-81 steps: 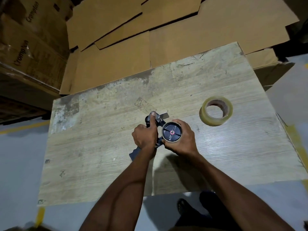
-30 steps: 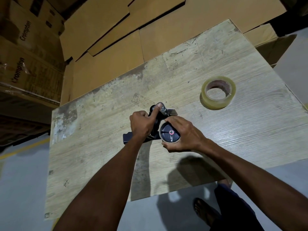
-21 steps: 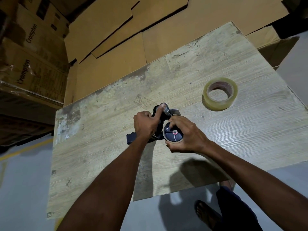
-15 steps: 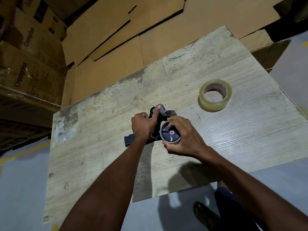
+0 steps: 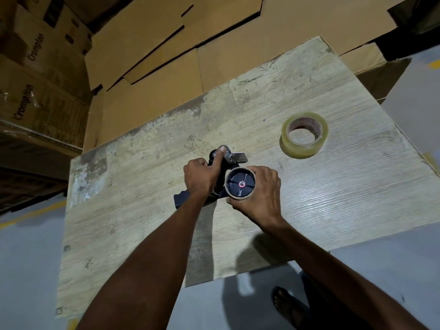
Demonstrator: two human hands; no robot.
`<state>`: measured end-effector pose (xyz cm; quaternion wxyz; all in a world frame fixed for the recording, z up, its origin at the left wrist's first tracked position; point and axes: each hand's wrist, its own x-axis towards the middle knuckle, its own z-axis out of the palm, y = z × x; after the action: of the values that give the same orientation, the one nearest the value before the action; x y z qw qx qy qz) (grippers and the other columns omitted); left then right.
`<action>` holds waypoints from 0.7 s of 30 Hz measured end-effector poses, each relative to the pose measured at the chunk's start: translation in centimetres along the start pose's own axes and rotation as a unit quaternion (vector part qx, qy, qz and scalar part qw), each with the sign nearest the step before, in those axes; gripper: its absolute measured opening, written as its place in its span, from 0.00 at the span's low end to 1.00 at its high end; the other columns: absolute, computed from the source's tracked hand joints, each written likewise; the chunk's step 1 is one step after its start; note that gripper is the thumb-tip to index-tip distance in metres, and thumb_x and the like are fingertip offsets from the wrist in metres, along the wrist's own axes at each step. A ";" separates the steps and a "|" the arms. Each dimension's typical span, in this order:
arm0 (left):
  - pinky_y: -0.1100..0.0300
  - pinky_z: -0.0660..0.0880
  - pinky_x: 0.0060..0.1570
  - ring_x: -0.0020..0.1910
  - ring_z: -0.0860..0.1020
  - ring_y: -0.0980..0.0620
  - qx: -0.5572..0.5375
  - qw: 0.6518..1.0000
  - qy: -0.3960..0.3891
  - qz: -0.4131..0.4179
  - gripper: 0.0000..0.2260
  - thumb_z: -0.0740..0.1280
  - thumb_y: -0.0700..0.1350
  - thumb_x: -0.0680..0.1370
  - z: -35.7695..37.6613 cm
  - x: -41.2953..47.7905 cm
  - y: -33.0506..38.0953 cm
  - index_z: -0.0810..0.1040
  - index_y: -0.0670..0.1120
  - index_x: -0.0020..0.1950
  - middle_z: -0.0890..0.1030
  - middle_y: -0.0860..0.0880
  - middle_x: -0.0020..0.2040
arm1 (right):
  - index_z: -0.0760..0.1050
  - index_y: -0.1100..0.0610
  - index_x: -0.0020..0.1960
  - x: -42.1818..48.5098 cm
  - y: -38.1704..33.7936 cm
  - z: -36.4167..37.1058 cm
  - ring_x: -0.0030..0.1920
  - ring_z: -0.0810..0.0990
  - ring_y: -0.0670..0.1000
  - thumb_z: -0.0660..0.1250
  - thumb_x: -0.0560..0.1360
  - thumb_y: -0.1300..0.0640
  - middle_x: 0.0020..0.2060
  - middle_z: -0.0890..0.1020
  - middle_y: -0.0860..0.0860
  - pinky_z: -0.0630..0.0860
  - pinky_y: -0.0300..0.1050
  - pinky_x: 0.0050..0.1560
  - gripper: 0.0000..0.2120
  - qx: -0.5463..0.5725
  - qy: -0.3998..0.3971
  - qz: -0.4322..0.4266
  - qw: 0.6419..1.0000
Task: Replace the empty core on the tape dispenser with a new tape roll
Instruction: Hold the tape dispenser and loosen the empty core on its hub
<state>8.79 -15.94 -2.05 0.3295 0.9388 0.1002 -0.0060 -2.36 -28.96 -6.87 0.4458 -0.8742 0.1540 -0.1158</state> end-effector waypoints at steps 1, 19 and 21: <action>0.53 0.61 0.28 0.25 0.61 0.48 0.006 1.000 0.000 -0.002 0.38 0.66 0.80 0.67 0.0 0.1 0.0 0.61 0.45 0.29 0.63 0.45 0.26 | 0.73 0.54 0.65 0.3 0.3 0.0 0.60 0.71 0.53 0.82 0.54 0.37 0.59 0.76 0.49 0.72 0.51 0.62 0.45 0.004 -0.004 -0.014 1.000; 0.55 0.59 0.28 0.24 0.61 0.48 0.038 0.999 0.002 0.008 0.37 0.66 0.79 0.69 -0.2 -0.3 0.3 0.59 0.46 0.27 0.61 0.48 0.24 | 0.75 0.54 0.63 0.7 0.5 -0.7 0.59 0.75 0.52 0.80 0.56 0.45 0.57 0.78 0.47 0.70 0.41 0.61 0.38 0.059 -0.017 -0.071 0.996; 0.55 0.59 0.28 0.23 0.60 0.48 0.039 0.999 0.002 0.008 0.37 0.66 0.79 0.69 -0.2 -0.4 0.4 0.59 0.46 0.27 0.60 0.49 0.24 | 0.74 0.54 0.66 0.2 0.4 -0.4 0.61 0.74 0.51 0.80 0.56 0.43 0.60 0.77 0.47 0.70 0.42 0.63 0.41 0.050 -0.011 -0.044 0.998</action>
<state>8.48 -16.20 -1.68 0.2921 0.9518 0.0933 -0.0054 -2.37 -29.58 -6.91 0.4853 -0.8578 0.1047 -0.1329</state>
